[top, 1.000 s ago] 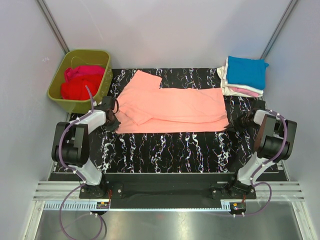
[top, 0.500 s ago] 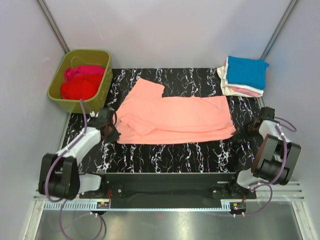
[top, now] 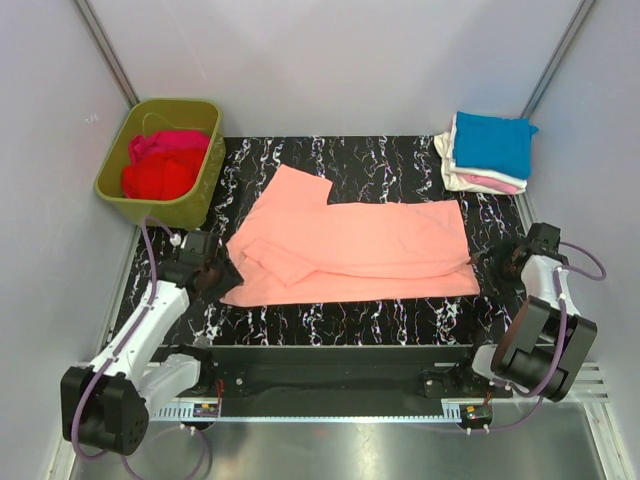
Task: Fold and stack the t-shirts
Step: Fold the tshirt
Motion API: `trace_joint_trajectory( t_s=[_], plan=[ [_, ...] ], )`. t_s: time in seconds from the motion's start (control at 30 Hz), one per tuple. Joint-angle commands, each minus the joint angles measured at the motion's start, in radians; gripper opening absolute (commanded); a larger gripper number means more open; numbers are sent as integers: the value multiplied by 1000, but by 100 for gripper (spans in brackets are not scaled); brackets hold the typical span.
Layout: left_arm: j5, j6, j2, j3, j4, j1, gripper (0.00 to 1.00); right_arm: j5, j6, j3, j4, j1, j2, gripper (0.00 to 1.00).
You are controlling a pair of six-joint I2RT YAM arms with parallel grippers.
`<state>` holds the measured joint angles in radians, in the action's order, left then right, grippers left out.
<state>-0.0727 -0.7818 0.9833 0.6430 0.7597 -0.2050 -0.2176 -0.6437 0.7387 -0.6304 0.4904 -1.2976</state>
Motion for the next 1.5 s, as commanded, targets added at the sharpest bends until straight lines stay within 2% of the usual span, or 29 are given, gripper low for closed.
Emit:
trace_joint_trajectory(
  t_s=[0.0,0.13,0.23,0.5,0.93,1.27,1.37,1.47],
  plan=[
    [-33,32,-18,98,-5,-30,59,-66,15,-18,61,-3,53,83],
    [-70,38,11,133,-26,-80,59,-124,-7,-30,109,-52,49,74],
    [-81,44,46,145,-60,-105,59,-94,-30,-19,132,-119,37,71],
    [-53,44,141,138,-157,-148,56,-40,-83,27,215,-226,-121,69],
    [-67,65,138,118,-154,-148,56,-3,-80,186,261,-231,-330,69],
    [-64,79,133,148,-115,-149,56,-62,-154,496,227,-231,-529,69],
    [-53,78,133,158,-114,-165,55,-59,-125,562,174,-231,-508,69],
    [-53,62,140,153,-125,-194,55,-23,-93,529,159,-231,-406,70]
  ],
)
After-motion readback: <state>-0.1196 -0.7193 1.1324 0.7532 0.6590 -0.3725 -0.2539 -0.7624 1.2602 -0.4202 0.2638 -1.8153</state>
